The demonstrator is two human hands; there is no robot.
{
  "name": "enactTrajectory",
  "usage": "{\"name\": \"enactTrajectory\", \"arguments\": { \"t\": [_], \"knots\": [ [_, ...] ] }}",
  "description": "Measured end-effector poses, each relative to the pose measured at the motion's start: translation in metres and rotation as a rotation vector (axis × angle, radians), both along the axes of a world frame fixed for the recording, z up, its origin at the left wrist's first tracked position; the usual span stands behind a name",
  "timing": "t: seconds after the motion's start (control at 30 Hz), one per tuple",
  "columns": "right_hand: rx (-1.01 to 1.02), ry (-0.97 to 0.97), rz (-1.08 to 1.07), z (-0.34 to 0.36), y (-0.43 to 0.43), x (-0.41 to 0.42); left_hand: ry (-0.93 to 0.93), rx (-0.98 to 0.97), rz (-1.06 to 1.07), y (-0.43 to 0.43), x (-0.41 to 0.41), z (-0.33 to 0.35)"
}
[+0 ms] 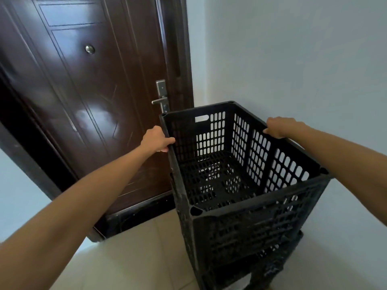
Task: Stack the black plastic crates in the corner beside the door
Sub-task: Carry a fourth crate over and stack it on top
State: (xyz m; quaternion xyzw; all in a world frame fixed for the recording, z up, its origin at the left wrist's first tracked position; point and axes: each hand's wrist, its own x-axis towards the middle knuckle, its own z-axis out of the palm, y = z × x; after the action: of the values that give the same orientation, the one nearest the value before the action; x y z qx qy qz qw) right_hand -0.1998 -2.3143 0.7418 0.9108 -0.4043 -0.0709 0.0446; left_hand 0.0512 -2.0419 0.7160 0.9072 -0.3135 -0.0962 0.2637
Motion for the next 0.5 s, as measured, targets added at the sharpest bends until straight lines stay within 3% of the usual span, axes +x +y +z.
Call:
{"name": "enactTrajectory", "arguments": {
  "t": [0.37,0.5],
  "knots": [
    [-0.070,0.030,0.014,-0.004,-0.021,0.004,0.159,0.093,-0.047,-0.009,-0.016,0.009],
    [-0.080,0.040,0.008,-0.005,-0.017,0.002,0.127,0.161,-0.088,-0.006,-0.017,0.010]
  ]
}}
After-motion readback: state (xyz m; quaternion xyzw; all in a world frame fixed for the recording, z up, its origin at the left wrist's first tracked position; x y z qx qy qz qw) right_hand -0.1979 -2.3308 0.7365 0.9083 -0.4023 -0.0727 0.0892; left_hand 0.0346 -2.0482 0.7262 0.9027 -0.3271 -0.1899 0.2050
